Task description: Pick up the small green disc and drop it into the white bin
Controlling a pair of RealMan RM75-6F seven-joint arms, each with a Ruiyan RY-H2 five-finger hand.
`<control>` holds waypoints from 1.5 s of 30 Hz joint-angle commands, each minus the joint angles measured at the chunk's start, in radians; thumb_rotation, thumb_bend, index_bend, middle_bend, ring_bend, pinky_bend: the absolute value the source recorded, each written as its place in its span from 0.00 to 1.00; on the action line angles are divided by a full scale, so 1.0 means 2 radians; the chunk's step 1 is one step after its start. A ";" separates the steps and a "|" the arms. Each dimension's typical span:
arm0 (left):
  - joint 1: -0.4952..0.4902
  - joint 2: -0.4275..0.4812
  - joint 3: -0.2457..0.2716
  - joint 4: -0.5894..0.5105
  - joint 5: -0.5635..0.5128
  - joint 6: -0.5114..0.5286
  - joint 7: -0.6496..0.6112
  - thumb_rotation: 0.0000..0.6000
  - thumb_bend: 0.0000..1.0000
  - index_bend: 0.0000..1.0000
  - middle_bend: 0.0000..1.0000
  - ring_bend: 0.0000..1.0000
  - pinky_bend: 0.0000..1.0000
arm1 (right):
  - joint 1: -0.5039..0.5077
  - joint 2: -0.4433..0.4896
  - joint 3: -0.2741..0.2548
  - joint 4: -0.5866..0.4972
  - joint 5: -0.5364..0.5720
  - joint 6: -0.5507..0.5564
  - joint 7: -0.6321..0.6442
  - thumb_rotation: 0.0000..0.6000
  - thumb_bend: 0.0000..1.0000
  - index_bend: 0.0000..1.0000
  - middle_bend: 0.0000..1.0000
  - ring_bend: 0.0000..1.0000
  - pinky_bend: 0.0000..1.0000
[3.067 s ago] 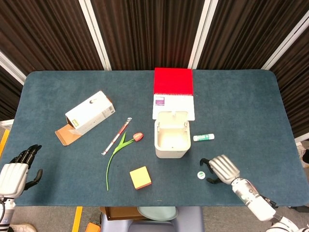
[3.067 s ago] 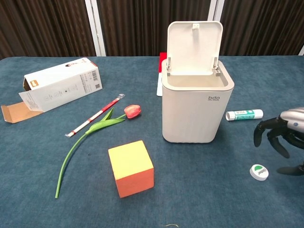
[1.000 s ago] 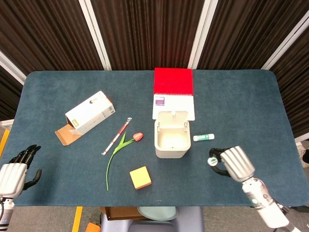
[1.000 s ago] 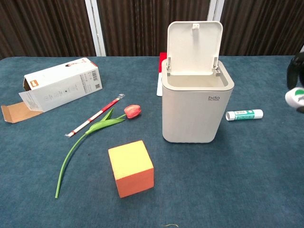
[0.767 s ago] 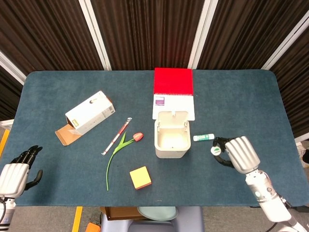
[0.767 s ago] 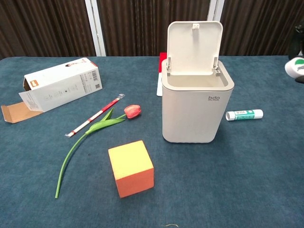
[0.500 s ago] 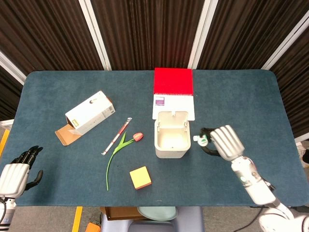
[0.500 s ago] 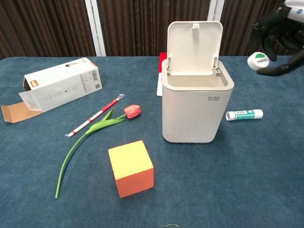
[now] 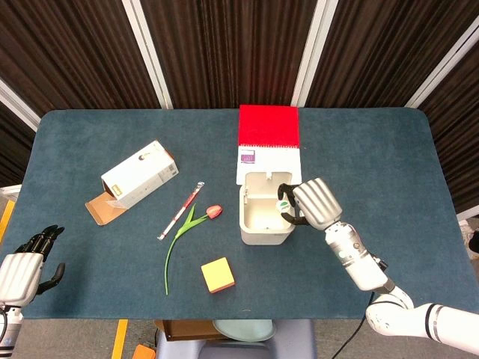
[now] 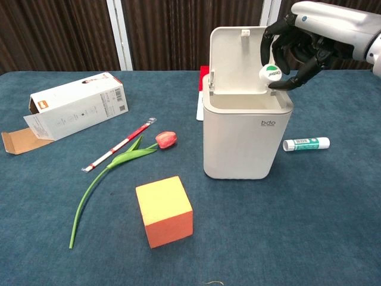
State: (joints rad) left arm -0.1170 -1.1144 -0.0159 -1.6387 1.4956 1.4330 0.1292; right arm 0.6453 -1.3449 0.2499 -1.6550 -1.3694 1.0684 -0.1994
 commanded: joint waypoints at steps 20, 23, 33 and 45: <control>0.000 -0.001 0.001 -0.002 0.005 0.002 0.004 1.00 0.43 0.15 0.12 0.19 0.39 | -0.151 0.073 -0.080 -0.018 -0.110 0.234 -0.091 1.00 0.08 0.40 0.77 0.80 0.96; -0.001 -0.001 0.001 0.000 0.005 0.002 0.003 1.00 0.43 0.15 0.12 0.19 0.39 | -0.190 0.088 -0.094 -0.013 -0.089 0.259 -0.085 1.00 0.08 0.40 0.71 0.69 0.86; 0.001 -0.003 -0.001 0.001 0.004 0.008 0.008 1.00 0.43 0.15 0.12 0.19 0.39 | -0.256 0.096 -0.109 0.024 -0.011 0.254 -0.044 1.00 0.08 0.31 0.28 0.18 0.29; 0.001 -0.007 -0.002 0.003 0.004 0.009 0.011 1.00 0.43 0.15 0.11 0.19 0.39 | -0.253 0.070 -0.099 0.089 -0.001 0.213 -0.010 1.00 0.07 0.23 0.15 0.04 0.18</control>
State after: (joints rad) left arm -0.1140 -1.1271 -0.0205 -1.6335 1.5027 1.4513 0.1514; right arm 0.1400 -1.2023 0.0500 -1.4817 -1.3680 1.4955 -0.2231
